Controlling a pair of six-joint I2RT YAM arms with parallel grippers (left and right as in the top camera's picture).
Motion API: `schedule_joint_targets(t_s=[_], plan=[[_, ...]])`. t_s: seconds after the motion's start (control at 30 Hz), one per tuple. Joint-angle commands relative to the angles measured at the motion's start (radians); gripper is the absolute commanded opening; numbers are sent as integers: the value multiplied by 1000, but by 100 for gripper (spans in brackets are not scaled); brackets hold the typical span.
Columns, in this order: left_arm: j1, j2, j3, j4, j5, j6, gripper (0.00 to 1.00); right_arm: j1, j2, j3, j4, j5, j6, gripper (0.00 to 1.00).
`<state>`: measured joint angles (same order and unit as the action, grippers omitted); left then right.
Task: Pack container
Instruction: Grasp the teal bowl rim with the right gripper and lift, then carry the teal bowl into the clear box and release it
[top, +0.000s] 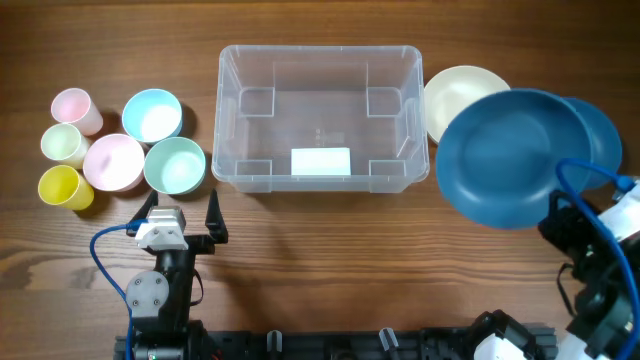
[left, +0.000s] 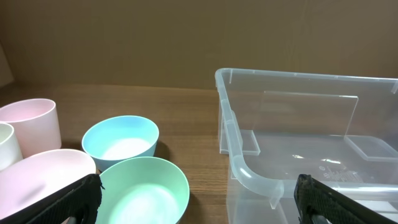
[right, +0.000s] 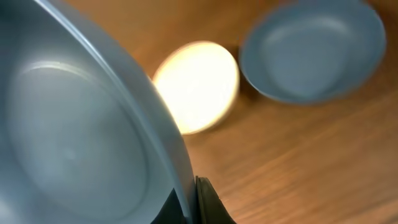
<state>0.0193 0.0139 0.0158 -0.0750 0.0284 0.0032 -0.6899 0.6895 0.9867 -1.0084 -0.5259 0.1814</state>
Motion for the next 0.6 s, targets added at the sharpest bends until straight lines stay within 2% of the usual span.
schedule_joint_targets(t_s=[0.0, 0.17, 0.3, 0.43, 0.57], plan=[[-5, -5, -10, 2, 8, 19, 100, -1, 55, 129, 6, -150, -60, 4], [-5, -5, -10, 2, 8, 19, 100, 46, 177, 248, 9, -206, -77, 4], [-5, -5, -10, 2, 8, 19, 100, 171, 312, 354, 16, -203, -93, 4], [-5, -5, -10, 2, 8, 19, 100, 360, 445, 444, 40, -97, -96, 4], [-5, -5, -10, 2, 8, 19, 100, 594, 591, 546, 39, 131, -104, 4]])
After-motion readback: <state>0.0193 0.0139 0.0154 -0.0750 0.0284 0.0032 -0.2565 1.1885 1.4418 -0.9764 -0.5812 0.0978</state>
